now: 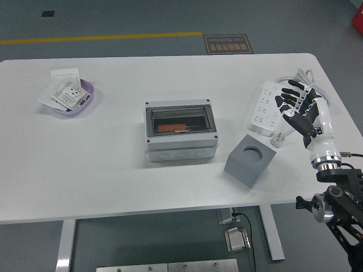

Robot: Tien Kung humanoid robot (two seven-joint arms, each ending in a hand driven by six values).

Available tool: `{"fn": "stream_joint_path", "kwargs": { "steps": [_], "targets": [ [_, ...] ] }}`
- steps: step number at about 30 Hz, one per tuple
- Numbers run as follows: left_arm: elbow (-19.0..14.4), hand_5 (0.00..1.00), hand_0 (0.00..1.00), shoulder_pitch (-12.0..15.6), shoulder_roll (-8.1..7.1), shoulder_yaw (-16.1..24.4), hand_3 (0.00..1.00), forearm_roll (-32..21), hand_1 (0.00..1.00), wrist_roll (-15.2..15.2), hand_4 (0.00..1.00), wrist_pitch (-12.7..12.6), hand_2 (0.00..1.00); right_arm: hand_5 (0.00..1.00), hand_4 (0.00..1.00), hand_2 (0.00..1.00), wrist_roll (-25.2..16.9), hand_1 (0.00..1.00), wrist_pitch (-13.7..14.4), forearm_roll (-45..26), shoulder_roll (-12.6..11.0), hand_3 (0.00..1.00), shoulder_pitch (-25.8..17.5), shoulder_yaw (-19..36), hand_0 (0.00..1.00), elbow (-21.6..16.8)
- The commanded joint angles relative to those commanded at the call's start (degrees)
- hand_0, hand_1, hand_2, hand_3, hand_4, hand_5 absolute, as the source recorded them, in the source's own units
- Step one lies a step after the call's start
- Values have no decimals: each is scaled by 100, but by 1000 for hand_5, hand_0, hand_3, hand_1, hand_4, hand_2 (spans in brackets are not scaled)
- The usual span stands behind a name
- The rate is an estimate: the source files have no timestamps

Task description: Pick up the cylinder from the cube,place it in the box,flap close box

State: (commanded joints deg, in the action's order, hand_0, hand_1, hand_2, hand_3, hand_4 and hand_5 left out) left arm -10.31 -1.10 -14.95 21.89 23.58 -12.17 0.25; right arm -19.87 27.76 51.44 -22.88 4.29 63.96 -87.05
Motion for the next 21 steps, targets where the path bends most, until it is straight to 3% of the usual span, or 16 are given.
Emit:
{"fn": "stream_joint_path", "kwargs": {
  "steps": [21],
  "targets": [
    [0,155,647,112,3,-90,589,-143,695,82,570,-26,588,250,833,665,-73,692,-10,16,-1,690,-161,19,816,16]
  ]
}}
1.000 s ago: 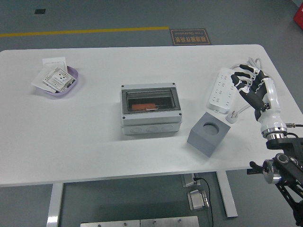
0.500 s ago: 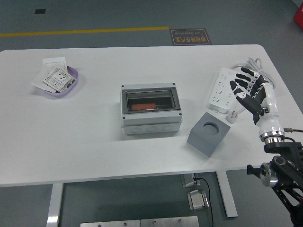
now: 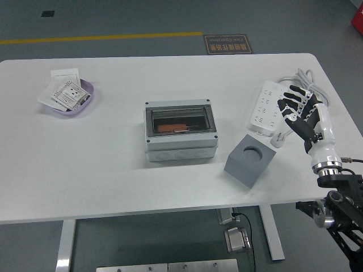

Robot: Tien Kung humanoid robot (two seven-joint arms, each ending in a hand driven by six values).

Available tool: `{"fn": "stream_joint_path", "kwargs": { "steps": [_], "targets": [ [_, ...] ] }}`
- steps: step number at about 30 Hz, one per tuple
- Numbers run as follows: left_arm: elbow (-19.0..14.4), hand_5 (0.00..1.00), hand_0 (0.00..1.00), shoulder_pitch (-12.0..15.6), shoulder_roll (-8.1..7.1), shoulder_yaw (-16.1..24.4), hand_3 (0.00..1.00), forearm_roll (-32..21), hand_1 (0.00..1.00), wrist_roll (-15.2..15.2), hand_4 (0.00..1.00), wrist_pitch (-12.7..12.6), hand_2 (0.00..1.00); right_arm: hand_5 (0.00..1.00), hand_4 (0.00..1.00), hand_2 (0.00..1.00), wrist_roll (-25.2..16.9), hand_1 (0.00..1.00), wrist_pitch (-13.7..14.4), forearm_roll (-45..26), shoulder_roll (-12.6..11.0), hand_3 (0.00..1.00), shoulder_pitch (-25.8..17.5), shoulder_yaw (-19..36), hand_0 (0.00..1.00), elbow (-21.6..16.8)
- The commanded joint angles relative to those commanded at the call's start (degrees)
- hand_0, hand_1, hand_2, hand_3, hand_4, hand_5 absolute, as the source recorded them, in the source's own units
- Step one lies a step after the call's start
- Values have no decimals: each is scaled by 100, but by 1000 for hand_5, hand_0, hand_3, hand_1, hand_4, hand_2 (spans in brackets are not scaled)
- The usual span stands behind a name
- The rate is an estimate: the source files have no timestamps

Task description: Pick up the cylinder from the cube,place it in the box,flap close box

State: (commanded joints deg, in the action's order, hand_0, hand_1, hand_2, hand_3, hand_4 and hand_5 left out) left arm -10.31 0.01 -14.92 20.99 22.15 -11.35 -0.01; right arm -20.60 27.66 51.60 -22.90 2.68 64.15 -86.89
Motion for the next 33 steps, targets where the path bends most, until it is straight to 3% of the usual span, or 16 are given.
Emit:
{"fn": "stream_joint_path", "kwargs": {
  "steps": [1,23,29,33],
  "targets": [
    [0,150,649,1,-6,15,589,10,698,-1,566,0,589,253,829,651,5,659,1,9,-1,692,1,2,728,-4],
    [0,144,650,-66,5,487,589,416,699,-54,563,-6,588,258,830,649,149,661,53,268,-57,678,187,-68,768,-10],
    [0,142,650,-27,12,623,589,483,700,-66,564,-14,589,260,830,645,195,668,81,357,-30,675,111,214,773,-16],
    [0,139,651,-21,24,492,589,335,700,-38,564,-16,589,264,826,637,200,668,86,401,9,665,40,348,774,-27]
  ]
}}
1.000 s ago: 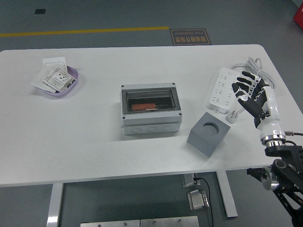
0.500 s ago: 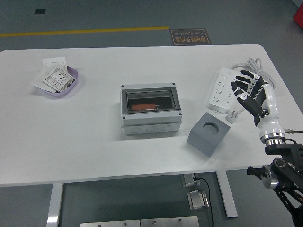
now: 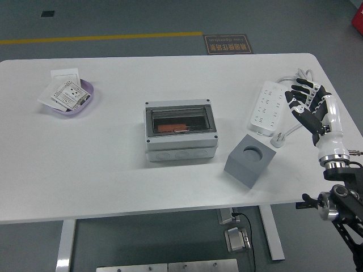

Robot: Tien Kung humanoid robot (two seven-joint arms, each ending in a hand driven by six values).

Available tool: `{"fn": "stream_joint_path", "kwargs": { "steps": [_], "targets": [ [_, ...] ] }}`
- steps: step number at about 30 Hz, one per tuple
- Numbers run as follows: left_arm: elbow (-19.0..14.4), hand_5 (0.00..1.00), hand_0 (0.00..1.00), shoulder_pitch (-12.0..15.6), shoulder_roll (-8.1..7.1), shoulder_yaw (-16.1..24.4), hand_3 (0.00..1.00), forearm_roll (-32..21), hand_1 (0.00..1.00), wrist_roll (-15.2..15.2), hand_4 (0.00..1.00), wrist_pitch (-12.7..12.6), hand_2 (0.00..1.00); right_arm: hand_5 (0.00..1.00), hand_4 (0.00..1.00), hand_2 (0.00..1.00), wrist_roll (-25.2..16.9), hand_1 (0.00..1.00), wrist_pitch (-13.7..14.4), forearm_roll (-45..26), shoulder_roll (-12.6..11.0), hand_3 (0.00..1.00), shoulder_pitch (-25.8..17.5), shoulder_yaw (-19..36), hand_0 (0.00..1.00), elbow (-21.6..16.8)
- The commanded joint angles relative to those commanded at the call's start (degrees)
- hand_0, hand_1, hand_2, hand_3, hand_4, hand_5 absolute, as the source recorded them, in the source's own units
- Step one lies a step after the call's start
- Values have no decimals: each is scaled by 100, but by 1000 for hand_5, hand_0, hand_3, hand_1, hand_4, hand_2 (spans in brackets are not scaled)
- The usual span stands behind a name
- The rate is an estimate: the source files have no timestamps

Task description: Pick up the cylinder from the cube,place it in the box,flap close box

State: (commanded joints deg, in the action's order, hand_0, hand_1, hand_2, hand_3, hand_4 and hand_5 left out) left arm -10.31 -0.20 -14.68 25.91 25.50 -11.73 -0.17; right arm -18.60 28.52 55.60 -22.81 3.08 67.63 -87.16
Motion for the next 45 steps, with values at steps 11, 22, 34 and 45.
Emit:
{"fn": "stream_joint_path", "kwargs": {
  "steps": [11,22,34,45],
  "targets": [
    [0,139,651,-40,-33,-149,589,-154,700,43,564,7,589,272,818,612,70,666,26,156,-38,641,-19,-9,773,-61],
    [0,140,652,-143,-108,-381,590,-347,700,88,566,8,590,281,812,594,149,658,68,291,-97,616,35,12,774,-78],
    [0,147,651,-113,-115,-455,590,-450,699,106,568,11,591,274,794,590,154,649,94,357,-72,617,-72,226,775,-107],
    [0,152,651,-105,-144,-450,591,-437,699,107,570,12,591,274,787,587,151,649,96,378,-86,613,-76,264,775,-137]
  ]
}}
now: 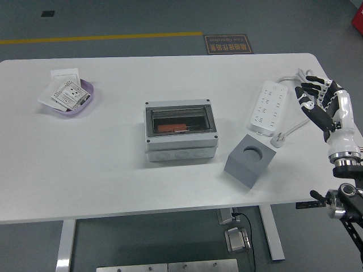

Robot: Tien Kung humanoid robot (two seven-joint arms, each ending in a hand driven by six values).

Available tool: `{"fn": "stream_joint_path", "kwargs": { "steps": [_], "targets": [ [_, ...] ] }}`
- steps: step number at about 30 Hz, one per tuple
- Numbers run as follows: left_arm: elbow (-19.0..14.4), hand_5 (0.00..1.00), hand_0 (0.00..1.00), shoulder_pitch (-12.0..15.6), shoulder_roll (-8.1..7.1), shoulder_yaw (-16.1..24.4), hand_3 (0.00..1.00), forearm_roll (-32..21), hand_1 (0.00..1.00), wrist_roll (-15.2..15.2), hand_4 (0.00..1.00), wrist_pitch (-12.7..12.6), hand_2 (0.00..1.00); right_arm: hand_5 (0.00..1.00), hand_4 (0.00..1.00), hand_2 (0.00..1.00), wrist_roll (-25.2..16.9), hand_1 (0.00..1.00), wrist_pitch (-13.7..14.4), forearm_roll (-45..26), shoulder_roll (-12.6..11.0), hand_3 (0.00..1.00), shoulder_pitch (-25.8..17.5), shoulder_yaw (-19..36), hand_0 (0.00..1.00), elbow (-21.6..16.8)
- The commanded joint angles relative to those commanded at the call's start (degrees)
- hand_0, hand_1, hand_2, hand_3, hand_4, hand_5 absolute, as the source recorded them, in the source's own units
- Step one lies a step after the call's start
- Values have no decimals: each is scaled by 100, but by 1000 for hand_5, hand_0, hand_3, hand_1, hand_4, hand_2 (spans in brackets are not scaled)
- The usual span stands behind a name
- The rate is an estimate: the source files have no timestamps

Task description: Pick up the cylinder from the cube,place it in the box,flap close box

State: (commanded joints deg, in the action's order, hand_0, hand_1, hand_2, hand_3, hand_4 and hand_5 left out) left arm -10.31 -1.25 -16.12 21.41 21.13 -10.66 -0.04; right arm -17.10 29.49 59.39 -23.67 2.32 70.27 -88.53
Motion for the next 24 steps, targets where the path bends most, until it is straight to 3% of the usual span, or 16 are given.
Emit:
{"fn": "stream_joint_path", "kwargs": {
  "steps": [24],
  "targets": [
    [0,157,651,15,5,67,590,40,699,-18,571,-2,591,275,779,592,18,643,11,50,8,617,-16,30,775,29]
  ]
}}
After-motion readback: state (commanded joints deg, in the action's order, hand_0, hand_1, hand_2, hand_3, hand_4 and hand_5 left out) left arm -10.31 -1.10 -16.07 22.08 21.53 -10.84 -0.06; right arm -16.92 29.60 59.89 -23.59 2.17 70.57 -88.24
